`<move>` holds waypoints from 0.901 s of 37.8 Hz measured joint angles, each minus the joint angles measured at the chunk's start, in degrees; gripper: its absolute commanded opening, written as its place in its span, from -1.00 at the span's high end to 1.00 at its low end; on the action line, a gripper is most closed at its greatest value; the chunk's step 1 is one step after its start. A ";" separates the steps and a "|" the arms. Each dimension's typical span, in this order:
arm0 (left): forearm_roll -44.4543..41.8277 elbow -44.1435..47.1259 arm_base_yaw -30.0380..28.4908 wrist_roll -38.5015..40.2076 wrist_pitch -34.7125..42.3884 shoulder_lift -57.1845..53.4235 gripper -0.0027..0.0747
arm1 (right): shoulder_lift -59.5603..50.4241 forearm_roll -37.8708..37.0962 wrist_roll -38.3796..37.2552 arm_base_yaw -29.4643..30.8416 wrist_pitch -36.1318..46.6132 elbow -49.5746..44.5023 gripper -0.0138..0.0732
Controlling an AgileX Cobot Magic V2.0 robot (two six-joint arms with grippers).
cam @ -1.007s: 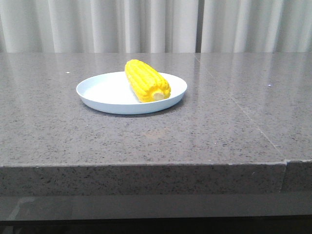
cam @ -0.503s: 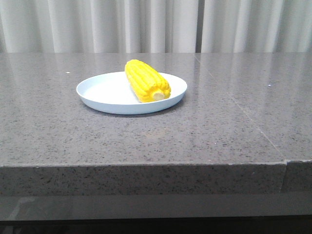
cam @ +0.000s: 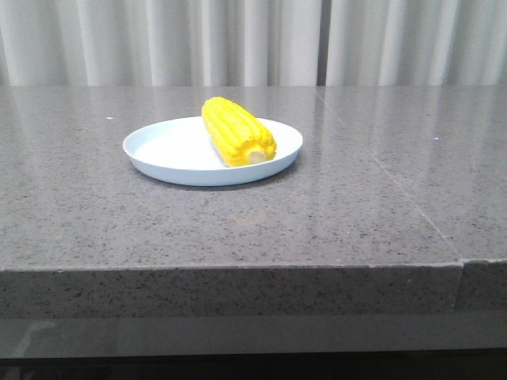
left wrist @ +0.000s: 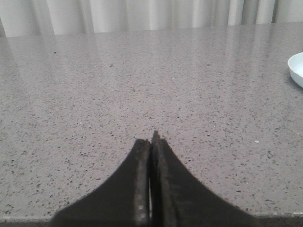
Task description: Place corn on plate with both arms
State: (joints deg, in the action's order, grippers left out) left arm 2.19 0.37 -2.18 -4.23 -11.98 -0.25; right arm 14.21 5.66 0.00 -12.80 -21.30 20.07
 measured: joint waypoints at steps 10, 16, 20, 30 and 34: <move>0.00 0.00 0.00 0.00 0.00 0.00 0.98 | -7.35 0.10 0.00 7.88 4.03 -9.76 0.68; 0.00 0.00 0.00 0.00 0.00 0.00 0.98 | -13.20 0.10 0.00 12.68 4.54 -15.96 0.68; 0.00 0.00 0.00 0.00 0.00 0.00 0.98 | -14.68 0.10 0.00 14.46 5.29 -19.49 0.68; 0.00 0.00 0.00 0.00 -0.10 0.00 0.98 | -14.82 0.20 0.00 14.84 5.77 -21.59 0.68; 0.00 0.00 0.00 0.00 -0.10 0.00 0.98 | -14.82 0.20 0.00 14.84 5.77 -21.59 0.68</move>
